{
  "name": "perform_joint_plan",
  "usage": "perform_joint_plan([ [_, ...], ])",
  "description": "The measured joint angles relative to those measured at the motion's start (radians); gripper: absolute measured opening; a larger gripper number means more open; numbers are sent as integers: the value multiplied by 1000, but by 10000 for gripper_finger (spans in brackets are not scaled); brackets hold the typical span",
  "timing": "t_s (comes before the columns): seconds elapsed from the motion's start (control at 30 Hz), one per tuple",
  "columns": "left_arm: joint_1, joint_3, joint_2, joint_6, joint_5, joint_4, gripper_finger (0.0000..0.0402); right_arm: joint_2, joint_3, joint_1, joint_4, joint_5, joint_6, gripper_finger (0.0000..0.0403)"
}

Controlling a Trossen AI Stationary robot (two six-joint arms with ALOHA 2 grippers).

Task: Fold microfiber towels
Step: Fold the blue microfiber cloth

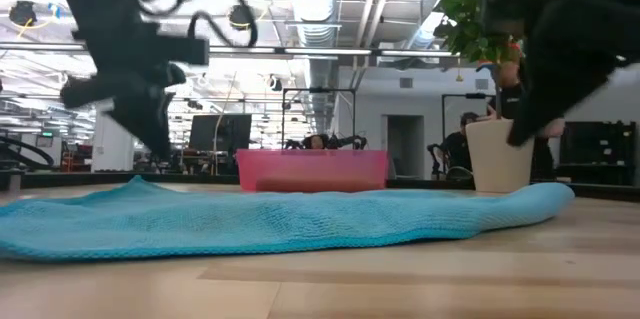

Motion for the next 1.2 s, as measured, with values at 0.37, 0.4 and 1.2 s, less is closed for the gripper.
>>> perform_joint_plan([
  [0.37,-241,-21,-79,-186,-30,339,0,-9,-159,41,107,-37,144,219],
  [0.4,-254,-21,-56,-195,-46,346,0,-14,-161,48,105,-40,148,219],
  [1.2,-248,-19,263,-209,7,443,0,-55,-349,69,414,7,60,218],
])
